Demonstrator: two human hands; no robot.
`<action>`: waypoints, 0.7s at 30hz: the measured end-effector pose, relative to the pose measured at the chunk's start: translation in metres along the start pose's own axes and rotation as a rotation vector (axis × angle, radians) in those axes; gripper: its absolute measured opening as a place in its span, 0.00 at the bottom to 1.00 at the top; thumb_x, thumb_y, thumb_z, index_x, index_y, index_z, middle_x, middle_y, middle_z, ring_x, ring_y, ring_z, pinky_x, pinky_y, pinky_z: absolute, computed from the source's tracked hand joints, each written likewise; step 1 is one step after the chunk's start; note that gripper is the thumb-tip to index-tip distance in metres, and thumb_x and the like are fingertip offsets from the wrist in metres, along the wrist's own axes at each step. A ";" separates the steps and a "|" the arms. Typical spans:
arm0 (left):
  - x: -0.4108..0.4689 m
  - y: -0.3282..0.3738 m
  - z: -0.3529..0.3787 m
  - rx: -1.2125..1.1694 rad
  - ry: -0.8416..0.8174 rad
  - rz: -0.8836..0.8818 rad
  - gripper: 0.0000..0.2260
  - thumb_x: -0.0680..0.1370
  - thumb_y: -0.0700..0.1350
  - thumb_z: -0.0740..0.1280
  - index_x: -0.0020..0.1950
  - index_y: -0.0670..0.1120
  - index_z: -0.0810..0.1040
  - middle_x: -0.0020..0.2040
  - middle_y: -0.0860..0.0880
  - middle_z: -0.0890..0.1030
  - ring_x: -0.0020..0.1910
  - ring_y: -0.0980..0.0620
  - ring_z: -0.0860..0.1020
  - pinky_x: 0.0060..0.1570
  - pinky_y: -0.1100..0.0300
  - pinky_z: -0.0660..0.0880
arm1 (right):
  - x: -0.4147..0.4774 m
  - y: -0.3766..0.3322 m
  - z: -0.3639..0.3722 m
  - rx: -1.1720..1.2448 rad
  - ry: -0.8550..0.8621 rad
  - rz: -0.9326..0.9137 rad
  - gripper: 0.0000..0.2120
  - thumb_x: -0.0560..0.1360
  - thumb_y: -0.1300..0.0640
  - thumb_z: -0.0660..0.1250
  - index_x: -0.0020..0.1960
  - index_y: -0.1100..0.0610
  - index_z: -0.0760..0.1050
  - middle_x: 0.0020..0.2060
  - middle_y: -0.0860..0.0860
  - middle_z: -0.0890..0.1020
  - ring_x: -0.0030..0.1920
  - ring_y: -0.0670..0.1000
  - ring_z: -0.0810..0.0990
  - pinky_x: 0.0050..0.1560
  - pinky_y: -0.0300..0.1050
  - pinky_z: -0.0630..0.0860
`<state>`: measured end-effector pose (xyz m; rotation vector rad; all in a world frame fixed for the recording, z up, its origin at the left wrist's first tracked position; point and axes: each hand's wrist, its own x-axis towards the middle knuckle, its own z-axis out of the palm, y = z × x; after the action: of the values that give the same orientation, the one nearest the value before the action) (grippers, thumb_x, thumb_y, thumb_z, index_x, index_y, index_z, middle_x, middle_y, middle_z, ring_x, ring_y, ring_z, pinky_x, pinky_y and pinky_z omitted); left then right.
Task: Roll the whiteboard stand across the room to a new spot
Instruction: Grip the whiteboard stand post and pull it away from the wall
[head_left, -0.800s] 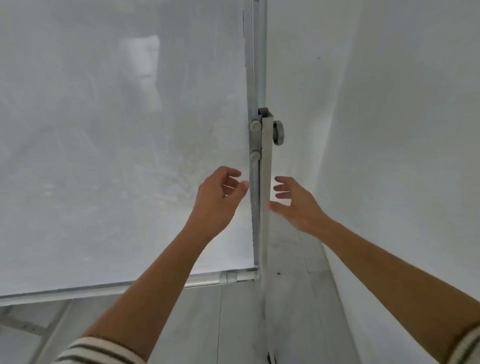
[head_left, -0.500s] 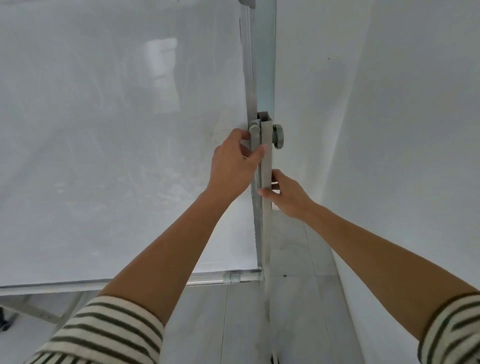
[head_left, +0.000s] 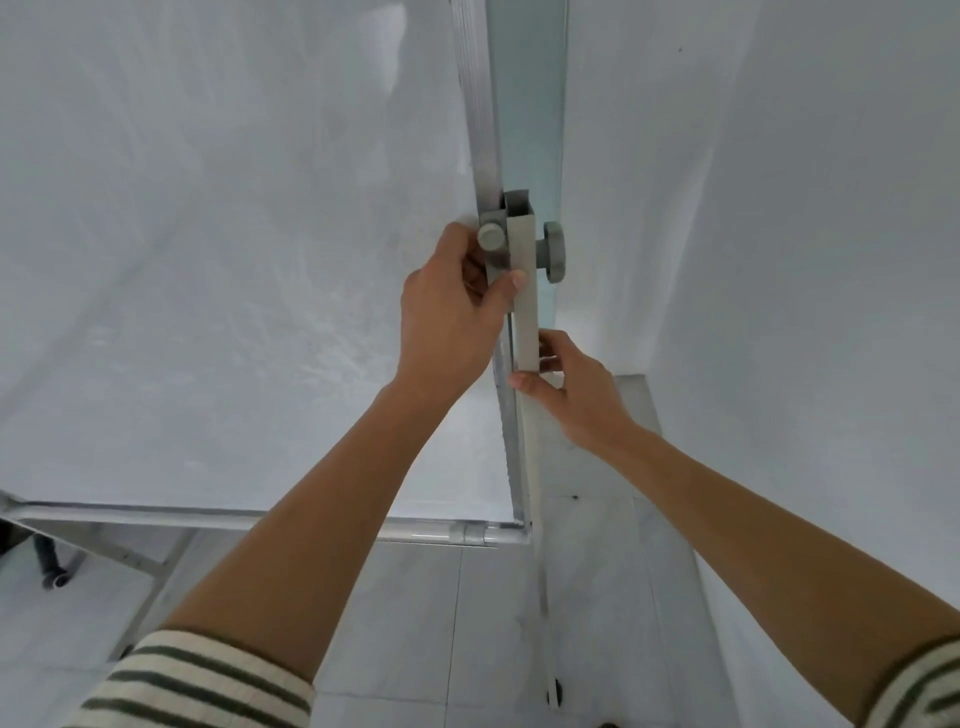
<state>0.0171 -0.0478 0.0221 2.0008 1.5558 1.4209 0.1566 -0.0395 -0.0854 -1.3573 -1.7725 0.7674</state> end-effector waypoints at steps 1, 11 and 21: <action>-0.008 0.001 -0.006 -0.003 -0.004 0.008 0.10 0.74 0.46 0.70 0.52 0.46 0.73 0.36 0.62 0.75 0.33 0.65 0.75 0.37 0.70 0.74 | -0.010 -0.003 0.003 0.003 0.007 0.007 0.23 0.74 0.46 0.68 0.66 0.51 0.68 0.54 0.41 0.79 0.50 0.42 0.78 0.50 0.37 0.71; -0.101 0.013 -0.087 -0.075 -0.098 0.098 0.10 0.75 0.46 0.70 0.51 0.43 0.73 0.34 0.60 0.74 0.32 0.59 0.74 0.36 0.69 0.72 | -0.127 -0.060 0.054 -0.014 0.135 0.070 0.22 0.75 0.45 0.66 0.66 0.50 0.68 0.54 0.42 0.80 0.50 0.38 0.77 0.49 0.31 0.70; -0.176 0.008 -0.173 -0.116 -0.134 0.074 0.09 0.75 0.46 0.70 0.49 0.49 0.70 0.36 0.61 0.75 0.36 0.60 0.76 0.38 0.69 0.73 | -0.208 -0.112 0.110 -0.017 0.153 0.058 0.20 0.73 0.46 0.69 0.63 0.49 0.70 0.50 0.39 0.79 0.49 0.36 0.77 0.55 0.40 0.74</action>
<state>-0.1081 -0.2602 0.0190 2.0582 1.3263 1.3398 0.0361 -0.2705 -0.0949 -1.4451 -1.6292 0.6623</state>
